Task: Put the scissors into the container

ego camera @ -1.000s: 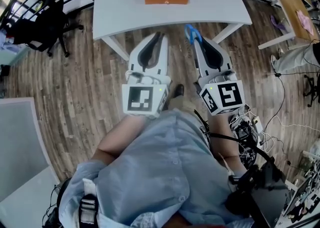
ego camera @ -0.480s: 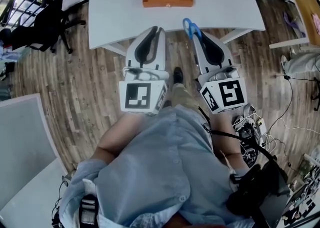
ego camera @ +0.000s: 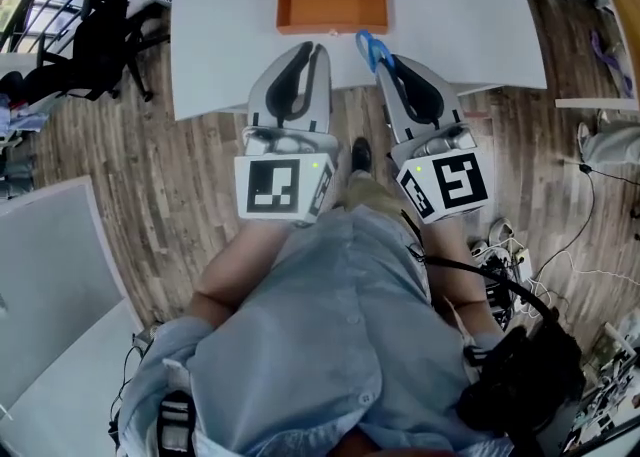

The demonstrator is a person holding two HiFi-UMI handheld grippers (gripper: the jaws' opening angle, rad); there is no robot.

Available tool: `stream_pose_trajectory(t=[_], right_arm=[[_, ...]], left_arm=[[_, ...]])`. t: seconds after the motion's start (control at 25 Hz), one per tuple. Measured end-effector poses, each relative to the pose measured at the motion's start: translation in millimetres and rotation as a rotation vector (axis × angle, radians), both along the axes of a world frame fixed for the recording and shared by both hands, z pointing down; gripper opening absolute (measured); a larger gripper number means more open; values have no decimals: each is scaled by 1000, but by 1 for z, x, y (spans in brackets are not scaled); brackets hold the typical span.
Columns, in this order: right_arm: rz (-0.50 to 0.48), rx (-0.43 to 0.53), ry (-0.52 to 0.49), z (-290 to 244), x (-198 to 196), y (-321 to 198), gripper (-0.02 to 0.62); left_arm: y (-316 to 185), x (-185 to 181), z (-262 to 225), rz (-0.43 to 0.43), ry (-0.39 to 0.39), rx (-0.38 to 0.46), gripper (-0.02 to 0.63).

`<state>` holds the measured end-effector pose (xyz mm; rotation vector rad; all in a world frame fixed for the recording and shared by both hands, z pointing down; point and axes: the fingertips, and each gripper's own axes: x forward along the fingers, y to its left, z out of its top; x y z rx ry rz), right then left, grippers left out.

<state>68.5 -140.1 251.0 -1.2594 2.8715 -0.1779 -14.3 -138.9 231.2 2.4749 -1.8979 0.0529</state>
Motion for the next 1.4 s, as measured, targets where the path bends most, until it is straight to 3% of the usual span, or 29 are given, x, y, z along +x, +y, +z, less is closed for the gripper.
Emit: stream_pose_trajectory(t=[0.32,0.8,1.12,1.4], right_arm=[[-59,59,-7,-23,5,-47,38],[-123,136,58,-43,-15,-113,38],[-137,114,130,-29,-66,-151,38],[-133,39,199,13,-92,-181,38]], left_arm=[[-35,12,-28,-31,-7,46,40],[-81,-26,-42,-125,51,107,40],[-130,-76,-30,-109,91,74,40],[-167,-97,10,-75,114,-39,40]])
